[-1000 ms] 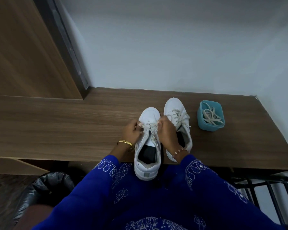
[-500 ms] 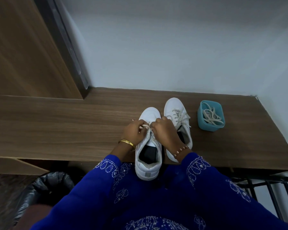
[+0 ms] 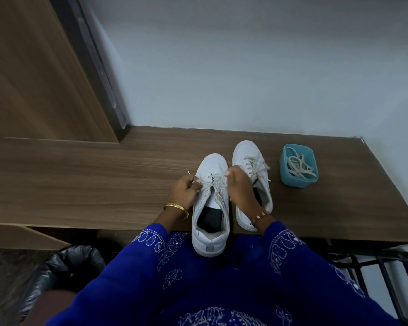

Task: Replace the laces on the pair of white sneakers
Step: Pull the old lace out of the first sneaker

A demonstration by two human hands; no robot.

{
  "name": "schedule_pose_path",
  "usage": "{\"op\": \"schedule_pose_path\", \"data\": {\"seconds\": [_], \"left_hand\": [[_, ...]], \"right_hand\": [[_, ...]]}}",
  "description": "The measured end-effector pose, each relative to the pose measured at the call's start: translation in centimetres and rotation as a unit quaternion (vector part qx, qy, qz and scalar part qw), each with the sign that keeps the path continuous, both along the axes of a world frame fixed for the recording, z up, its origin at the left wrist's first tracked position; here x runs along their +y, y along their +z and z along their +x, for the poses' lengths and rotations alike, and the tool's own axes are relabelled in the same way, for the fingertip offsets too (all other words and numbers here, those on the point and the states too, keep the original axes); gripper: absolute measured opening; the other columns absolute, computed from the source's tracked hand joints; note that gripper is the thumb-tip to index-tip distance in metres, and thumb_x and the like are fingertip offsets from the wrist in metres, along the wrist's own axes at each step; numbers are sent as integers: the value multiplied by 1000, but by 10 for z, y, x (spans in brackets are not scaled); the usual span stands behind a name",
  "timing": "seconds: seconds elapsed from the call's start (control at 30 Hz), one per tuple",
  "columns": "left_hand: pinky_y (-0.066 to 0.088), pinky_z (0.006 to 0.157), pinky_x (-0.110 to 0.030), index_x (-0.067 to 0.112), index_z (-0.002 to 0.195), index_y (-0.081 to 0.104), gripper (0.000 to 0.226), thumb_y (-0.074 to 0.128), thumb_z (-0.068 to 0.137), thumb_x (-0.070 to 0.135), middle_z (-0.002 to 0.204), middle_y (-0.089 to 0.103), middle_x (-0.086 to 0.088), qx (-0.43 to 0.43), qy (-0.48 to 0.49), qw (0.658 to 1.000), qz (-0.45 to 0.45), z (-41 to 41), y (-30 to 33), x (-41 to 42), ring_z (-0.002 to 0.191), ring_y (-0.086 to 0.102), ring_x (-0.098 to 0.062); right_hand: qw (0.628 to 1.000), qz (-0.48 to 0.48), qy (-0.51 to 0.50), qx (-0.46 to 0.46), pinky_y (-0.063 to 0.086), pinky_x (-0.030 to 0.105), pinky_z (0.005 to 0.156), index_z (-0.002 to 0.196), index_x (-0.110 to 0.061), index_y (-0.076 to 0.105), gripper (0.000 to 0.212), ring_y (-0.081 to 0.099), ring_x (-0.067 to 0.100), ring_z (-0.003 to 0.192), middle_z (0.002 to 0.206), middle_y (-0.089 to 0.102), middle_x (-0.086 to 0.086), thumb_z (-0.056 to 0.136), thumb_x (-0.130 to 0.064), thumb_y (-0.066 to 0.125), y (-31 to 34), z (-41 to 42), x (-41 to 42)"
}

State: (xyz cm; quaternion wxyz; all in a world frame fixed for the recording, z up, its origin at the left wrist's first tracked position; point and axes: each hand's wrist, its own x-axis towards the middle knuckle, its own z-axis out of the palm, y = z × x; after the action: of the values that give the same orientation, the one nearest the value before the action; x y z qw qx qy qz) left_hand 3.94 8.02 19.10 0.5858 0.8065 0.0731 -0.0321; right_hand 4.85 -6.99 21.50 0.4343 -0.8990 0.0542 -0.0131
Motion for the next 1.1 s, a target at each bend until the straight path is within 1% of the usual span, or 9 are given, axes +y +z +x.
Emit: {"op": "schedule_pose_path", "data": {"seconds": [0.1, 0.17, 0.23, 0.37, 0.47, 0.63, 0.87, 1.0, 1.1], "left_hand": [[48, 73, -51, 24, 53, 53, 19, 52, 68, 35, 70, 59, -15, 7, 12, 1000, -1, 1, -11, 2, 81, 60, -43], [50, 79, -55, 28, 55, 57, 21, 49, 61, 46, 76, 62, -21, 9, 4, 1000, 14, 7, -26, 4, 87, 61, -43], [51, 79, -52, 28, 63, 57, 21, 45, 65, 45, 81, 65, -21, -21, -22, 998, 50, 5, -12, 3, 85, 62, -39], [42, 74, -26, 13, 116, 57, 31, 51, 85, 14, 101, 65, -9, -85, -94, 966, 225, 9, 1, -2, 88, 59, -24], [41, 77, -29, 8, 116, 58, 32, 53, 84, 5, 107, 63, -14, -130, -86, 960, 232, 10, -2, -8, 97, 58, -29], [39, 70, -30, -2, 89, 65, 15, 54, 83, 6, 88, 64, -18, -140, -84, 960, 228, 10, -5, -9, 81, 57, -30], [38, 55, -22, 17, 53, 51, 42, 47, 91, 0, 47, 55, 11, -1, -17, 999, -49, 9, -14, 1, 52, 50, 0], [28, 36, -14, 13, 56, 48, 41, 41, 95, 3, 48, 59, 4, 73, 26, 982, -170, 10, -14, 0, 55, 49, -15], [24, 33, -14, 12, 61, 47, 36, 38, 95, 1, 56, 61, 0, 77, 18, 985, -152, 9, -8, 0, 40, 44, -7]], "right_hand": [[956, 249, -154, 10, 38, 17, 51, 74, -10, 51, 25, 47, 13, 60, 69, 53, 3, 92, -2, 35, 8, -1, -4], [980, 156, -119, -15, 37, 11, 53, 78, -6, 55, 20, 49, 14, 64, 72, 55, 3, 90, 0, 40, 10, -1, -7], [993, -33, -47, -102, 42, 21, 68, 89, 1, 61, 16, 54, 22, 79, 85, 59, 12, 85, 3, 46, 10, -2, -11], [914, -320, 118, -222, 50, 40, 69, 102, -6, 67, 44, 59, 33, 81, 96, 63, 17, 60, 6, 66, -3, 4, -13], [859, -419, 181, -233, 48, 30, 59, 71, -15, 71, 30, 61, 27, 67, 74, 63, 6, 44, -4, 79, -12, 7, -7], [864, -424, 181, -204, 42, 27, 51, 60, -16, 60, 30, 55, 22, 53, 56, 54, -1, 44, -2, 81, -12, 7, -5], [990, -48, 64, -117, 40, 29, 63, 81, -3, 56, 13, 50, 19, 66, 69, 55, 6, 84, 5, 46, -4, 1, -8], [943, 282, -163, -69, 39, 13, 55, 79, -10, 48, 20, 46, 12, 62, 69, 50, 0, 87, 7, 40, 19, -1, -11], [945, 234, -210, -95, 41, 27, 66, 85, -10, 51, 18, 50, 17, 73, 78, 52, 0, 84, 6, 43, 19, 4, -20]]}}
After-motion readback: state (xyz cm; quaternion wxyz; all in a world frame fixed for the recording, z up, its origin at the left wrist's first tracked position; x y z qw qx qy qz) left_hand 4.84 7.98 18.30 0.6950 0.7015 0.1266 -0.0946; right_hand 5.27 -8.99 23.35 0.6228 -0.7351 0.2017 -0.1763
